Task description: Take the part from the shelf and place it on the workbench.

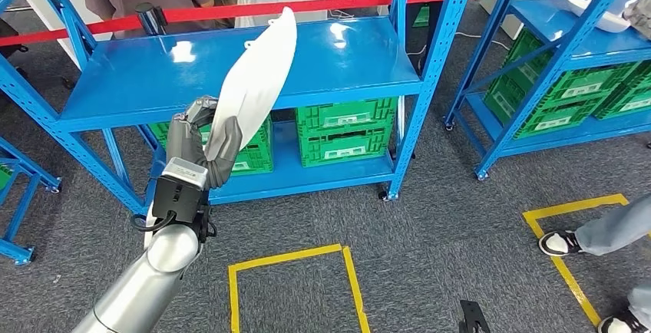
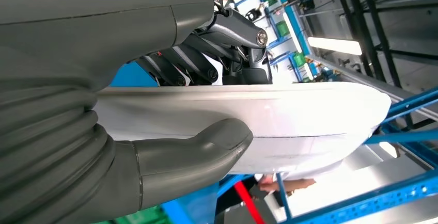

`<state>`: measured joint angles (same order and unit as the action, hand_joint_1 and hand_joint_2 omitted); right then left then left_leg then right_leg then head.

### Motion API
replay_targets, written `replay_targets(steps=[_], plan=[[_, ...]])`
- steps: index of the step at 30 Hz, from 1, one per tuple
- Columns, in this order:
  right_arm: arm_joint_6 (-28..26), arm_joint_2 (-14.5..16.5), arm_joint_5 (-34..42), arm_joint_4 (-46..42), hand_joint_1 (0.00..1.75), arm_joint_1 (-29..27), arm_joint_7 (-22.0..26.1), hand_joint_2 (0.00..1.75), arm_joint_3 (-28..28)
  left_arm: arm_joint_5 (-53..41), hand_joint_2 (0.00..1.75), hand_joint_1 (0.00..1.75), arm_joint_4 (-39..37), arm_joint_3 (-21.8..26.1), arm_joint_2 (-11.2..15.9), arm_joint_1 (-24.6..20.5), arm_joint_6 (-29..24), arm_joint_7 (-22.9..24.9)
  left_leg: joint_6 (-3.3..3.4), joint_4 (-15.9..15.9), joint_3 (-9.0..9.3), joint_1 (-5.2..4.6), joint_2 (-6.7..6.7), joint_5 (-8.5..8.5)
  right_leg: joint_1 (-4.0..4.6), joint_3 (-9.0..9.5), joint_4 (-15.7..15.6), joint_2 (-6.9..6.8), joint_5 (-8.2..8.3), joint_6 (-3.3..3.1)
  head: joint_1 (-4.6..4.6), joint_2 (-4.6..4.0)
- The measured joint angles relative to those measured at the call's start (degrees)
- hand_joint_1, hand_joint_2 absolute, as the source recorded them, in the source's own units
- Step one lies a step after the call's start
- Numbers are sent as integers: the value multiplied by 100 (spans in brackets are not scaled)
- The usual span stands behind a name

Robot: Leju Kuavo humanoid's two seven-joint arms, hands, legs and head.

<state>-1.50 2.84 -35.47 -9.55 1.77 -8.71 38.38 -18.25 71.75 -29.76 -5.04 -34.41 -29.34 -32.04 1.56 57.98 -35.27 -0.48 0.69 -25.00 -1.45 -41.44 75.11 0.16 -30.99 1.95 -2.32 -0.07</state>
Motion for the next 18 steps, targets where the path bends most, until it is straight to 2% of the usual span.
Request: replay_targets(steps=[1, 2, 3, 4, 5, 7, 8, 9, 10, 12, 13, 14, 15, 16, 17, 18], plan=[[-7, 1, 11, 0, 0, 0, 3, 0, 7, -8, 175, 175, 25, -1, 1, 27, 1, 0, -24, 45, -116, 11, 3, 57, -13, 229, -200, -3, 152, 16, -2, 0], [-15, 1, 24, 0, 0, 7, 12, 0, 14, -14, 175, 175, 53, -1, 2, 44, 4, -1, -55, 105, -225, 16, 4, 106, -23, 525, -559, -7, 171, 32, -8, 0], [-24, 3, 39, -1, 0, 16, 28, 0, 25, -17, 175, 175, 80, -1, 4, 55, 9, -7, -89, 167, -315, 17, 3, 145, -17, 815, -941, -1, 104, 16, -17, 0], [-33, 7, 51, -1, 0, 20, 47, 0, 39, -19, 175, 175, 98, -2, 8, 66, 20, -21, -126, 213, -369, 11, 4, 178, -8, 1019, -1249, 5, -8, -16, -26, 0], [-39, 12, 59, -1, 0, 18, 64, 0, 54, -16, 175, 175, 108, -4, 12, 79, 30, -47, -161, 233, -394, 4, 4, 217, 7, 1122, -1433, 13, -115, -63, -30, 0], [-43, 26, 60, 1, 0, -6, 78, 0, 80, 5, 175, 175, 99, -11, 21, 124, 42, -106, -228, 200, -399, 9, 3, 313, 21, 1089, -1488, 11, -72, -176, -30, 0], [-42, 34, 51, 2, 0, -12, 74, 0, 88, 27, 175, 175, 86, -13, 31, 149, 30, -142, -263, 211, -423, 19, -6, 288, 17, 1036, -1491, -1, -9, -226, -23, 0], [-39, 40, 34, 2, 0, -15, 71, 0, 94, 53, 175, 175, 72, -14, 46, 171, 9, -177, -299, 298, -470, 30, -19, 152, 9, 967, -1502, -14, 63, -271, -15, 0], [-32, 46, 12, 3, 0, -17, 70, 0, 96, 76, 175, 175, 59, -13, 68, 191, -21, -218, -334, 496, -544, 41, -32, -95, -1, 878, -1512, -25, 144, -305, -1, 0], [-8, 46, -26, 2, 0, -24, 73, 0, 96, 119, 175, 175, 43, -11, 118, 229, -77, -284, -389, 1172, -701, 56, -47, -705, 0, 708, -1510, -31, 296, -330, 22, 0], [4, 46, -35, 2, 0, -31, 77, 0, 96, 133, 175, 175, 36, -10, 144, 252, -95, -302, -403, 1524, -742, 61, -48, -875, 3, 618, -1508, -31, 372, -329, 26, 0], [12, 46, -40, 2, 0, -39, 77, 0, 96, 144, 175, 175, 30, -9, 166, 278, -104, -312, -403, 1756, -716, 63, -49, -901, 7, 528, -1505, -32, 447, -323, 27, 0], [16, 46, -44, 2, 0, -45, 78, 0, 96, 149, 175, 175, 24, -9, 183, 300, -110, -317, -392, 1813, -607, 62, -51, -811, 11, 435, -1503, -34, 521, -314, 29, 0], [19, 46, -48, 2, 0, -50, 78, 0, 96, 150, 175, 175, 21, -8, 196, 314, -113, -321, -367, 1661, -399, 60, -53, -664, 16, 350, -1502, -35, 591, -303, 29, 0], [21, 47, -50, 2, 0, -50, 78, 0, 96, 151, 175, 175, 24, -8, 202, 320, -115, -325, -325, 1312, -84, 53, -60, -562, 19, 283, -1500, -36, 658, -291, 28, 0], [23, 52, -50, 2, 0, -49, 80, 0, 96, 151, 175, 175, 31, -8, 206, 319, -116, -327, -275, 853, 275, 35, -69, -572, 26, 234, -1497, -34, 717, -272, 27, 0]])
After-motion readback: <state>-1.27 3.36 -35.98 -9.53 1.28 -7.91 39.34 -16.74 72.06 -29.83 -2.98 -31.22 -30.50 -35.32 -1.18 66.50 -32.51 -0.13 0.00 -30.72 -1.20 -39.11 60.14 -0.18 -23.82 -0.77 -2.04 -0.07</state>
